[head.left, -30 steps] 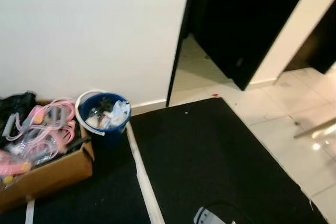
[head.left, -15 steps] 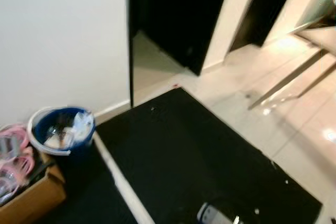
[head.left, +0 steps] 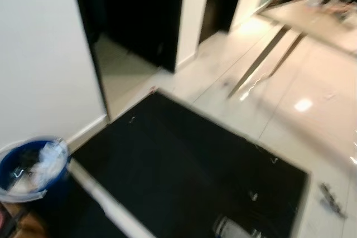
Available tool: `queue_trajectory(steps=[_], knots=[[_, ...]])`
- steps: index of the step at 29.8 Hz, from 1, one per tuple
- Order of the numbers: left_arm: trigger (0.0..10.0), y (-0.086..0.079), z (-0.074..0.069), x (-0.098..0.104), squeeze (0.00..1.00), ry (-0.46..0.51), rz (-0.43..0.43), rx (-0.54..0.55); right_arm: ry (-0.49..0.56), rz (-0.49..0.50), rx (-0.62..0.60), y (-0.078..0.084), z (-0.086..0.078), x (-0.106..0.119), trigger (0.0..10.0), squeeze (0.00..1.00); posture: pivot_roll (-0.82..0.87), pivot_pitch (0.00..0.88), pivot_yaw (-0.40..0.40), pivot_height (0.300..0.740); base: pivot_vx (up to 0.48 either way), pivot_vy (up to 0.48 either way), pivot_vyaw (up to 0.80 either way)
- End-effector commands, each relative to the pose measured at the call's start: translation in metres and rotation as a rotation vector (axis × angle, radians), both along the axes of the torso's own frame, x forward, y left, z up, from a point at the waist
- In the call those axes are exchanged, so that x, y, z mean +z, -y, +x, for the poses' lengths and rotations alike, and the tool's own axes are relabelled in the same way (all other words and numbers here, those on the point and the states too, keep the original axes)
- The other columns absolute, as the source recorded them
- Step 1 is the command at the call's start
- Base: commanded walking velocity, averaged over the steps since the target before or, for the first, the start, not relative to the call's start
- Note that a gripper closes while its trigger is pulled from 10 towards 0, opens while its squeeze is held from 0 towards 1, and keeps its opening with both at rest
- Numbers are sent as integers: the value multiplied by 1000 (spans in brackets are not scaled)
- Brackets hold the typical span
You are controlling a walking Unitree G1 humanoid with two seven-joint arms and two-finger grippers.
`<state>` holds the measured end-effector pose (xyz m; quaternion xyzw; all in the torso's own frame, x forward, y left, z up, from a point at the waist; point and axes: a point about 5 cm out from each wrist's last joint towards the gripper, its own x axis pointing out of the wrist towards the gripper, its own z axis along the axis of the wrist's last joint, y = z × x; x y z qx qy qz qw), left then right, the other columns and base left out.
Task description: Picking trash to rubbish bin
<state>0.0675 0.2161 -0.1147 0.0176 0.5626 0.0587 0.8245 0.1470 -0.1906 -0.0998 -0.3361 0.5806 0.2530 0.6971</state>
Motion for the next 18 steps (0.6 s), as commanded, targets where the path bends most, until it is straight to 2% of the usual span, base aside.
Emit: queue_trajectory(steps=[1, 18], knots=[[10000, 2, 1, 0, 0, -5, -2, -16, 9, 1, -13, 2, 2, 1, 10000, 0, 104, 35, -1, 740, 0, 0, -788], [10000, 1, 3, 1, 0, 11, -4, -23, 13, -11, -6, 8, 5, 3, 10000, 0, 107, 23, 2, 740, 0, 0, -788]])
